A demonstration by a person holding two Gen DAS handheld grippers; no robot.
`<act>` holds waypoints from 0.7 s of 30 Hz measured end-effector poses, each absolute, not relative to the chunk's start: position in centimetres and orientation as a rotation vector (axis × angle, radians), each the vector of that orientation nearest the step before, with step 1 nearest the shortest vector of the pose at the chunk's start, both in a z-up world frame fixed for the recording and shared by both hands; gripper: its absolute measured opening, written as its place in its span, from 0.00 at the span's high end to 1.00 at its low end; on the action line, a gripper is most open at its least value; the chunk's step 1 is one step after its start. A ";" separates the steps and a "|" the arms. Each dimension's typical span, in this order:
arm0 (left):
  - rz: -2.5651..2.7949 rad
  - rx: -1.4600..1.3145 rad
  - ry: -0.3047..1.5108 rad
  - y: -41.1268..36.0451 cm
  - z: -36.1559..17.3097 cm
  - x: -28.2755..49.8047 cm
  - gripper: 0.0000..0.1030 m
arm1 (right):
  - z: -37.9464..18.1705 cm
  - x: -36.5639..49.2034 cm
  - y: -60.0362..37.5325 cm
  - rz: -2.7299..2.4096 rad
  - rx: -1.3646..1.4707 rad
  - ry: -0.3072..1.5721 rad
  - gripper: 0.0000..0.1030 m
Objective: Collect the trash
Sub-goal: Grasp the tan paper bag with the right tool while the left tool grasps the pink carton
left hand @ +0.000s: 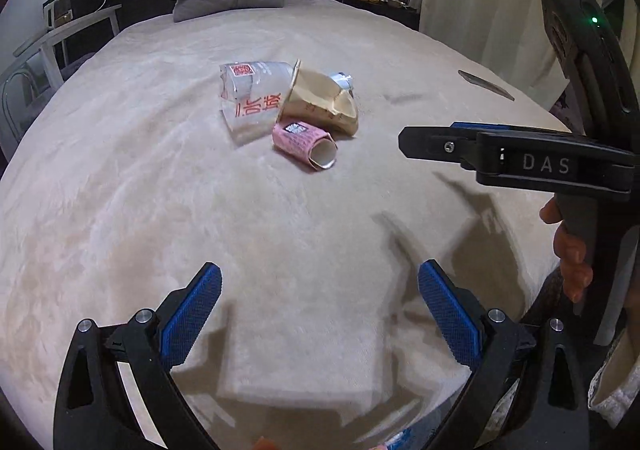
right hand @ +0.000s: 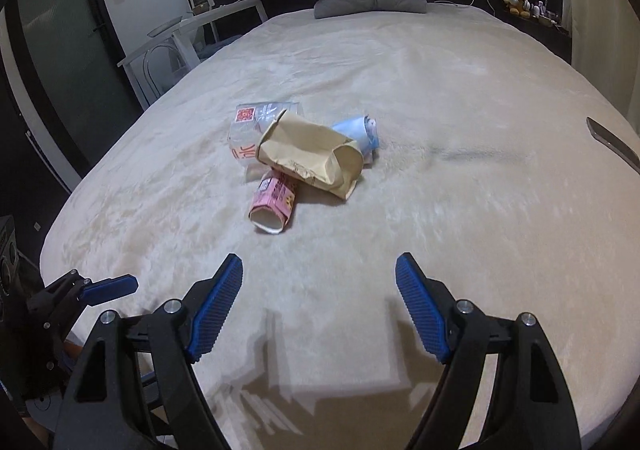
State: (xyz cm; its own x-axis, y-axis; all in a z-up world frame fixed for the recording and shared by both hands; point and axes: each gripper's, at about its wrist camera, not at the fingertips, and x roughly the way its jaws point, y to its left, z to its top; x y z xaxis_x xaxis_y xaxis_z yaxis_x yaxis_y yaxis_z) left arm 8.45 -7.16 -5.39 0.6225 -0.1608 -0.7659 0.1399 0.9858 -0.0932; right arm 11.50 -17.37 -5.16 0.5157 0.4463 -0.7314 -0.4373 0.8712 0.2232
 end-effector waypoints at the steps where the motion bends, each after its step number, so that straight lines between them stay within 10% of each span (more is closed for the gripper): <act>1: -0.176 -0.020 0.881 -6.9 -5.3 9.0 0.06 | -5.2 12.2 -16.9 0.536 0.012 0.884 0.24; 21: -0.286 0.063 0.940 -3.8 -6.5 17.1 0.06 | -7.4 21.7 -12.3 0.507 0.148 0.946 0.11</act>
State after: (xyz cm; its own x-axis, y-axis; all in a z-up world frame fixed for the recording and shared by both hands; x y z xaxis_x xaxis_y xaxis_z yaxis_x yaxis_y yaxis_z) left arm 17.14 -3.79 -6.52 0.5552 -0.2144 -0.8036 0.2691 0.9605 -0.0703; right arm 21.67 -12.33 -7.40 0.4785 0.4771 -0.7372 -0.3500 0.8736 0.3382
